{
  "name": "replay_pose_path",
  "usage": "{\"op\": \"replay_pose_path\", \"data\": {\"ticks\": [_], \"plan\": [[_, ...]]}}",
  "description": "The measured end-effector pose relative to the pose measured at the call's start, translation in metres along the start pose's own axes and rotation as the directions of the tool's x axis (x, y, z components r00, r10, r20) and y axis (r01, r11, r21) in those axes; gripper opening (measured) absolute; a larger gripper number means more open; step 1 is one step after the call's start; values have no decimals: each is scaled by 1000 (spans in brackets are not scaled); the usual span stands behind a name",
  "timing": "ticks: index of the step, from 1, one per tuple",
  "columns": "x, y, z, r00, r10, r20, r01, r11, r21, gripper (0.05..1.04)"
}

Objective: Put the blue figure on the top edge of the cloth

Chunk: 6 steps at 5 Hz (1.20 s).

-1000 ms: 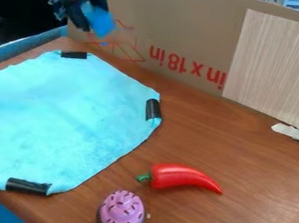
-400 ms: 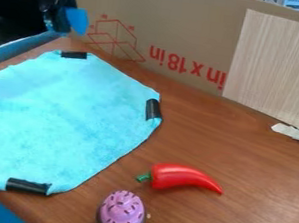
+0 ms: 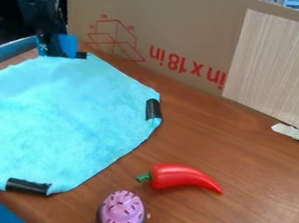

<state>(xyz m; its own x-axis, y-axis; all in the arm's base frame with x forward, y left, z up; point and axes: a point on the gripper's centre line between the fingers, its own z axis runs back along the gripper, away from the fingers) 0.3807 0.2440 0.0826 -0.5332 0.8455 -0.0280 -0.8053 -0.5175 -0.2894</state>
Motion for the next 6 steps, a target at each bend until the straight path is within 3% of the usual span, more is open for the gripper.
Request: {"op": "replay_pose_path", "data": {"ticks": [2, 3, 4, 6], "plan": [[7, -1, -25, 998, 45, 35, -47, 997, 59, 648], [7, -4, -21, 997, 62, 40, -65, 995, 70, 909], [9, -2, -20, 997, 60, 46, -64, 995, 79, 1003], [7, 4, -16, 1000, -13, -8, 13, 992, 129, 1001]]}}
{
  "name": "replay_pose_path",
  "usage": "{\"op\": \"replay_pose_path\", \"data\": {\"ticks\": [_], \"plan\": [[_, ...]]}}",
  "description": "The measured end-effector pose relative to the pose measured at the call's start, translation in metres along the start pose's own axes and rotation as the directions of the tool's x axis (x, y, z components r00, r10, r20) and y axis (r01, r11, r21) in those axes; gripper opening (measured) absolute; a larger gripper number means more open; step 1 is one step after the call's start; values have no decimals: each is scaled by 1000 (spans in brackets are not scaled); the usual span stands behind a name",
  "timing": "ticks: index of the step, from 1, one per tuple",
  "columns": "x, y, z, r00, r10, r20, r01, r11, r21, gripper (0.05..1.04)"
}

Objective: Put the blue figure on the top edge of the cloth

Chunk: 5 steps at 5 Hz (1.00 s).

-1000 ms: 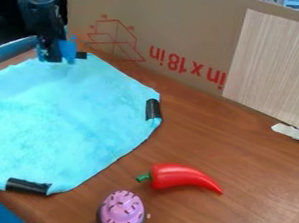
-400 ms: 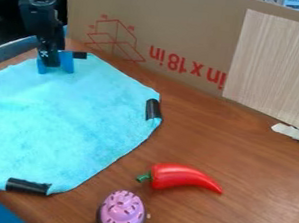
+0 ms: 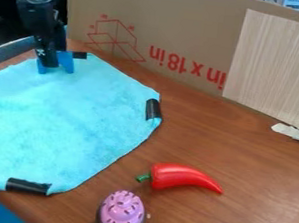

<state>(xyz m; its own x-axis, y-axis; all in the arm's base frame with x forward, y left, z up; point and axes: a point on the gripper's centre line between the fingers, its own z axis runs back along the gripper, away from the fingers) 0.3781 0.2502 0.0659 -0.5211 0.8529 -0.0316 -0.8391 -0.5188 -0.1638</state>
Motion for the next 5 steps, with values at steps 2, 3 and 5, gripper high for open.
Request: {"op": "replay_pose_path", "data": {"ticks": [2, 3, 5], "plan": [[-19, 10, 45, 963, -265, 50, 264, 964, 37, 1001], [-32, 25, 58, 912, -408, 48, 406, 912, 53, 1001], [-51, 68, 80, 746, -665, -27, 666, 745, 44, 1000]]}}
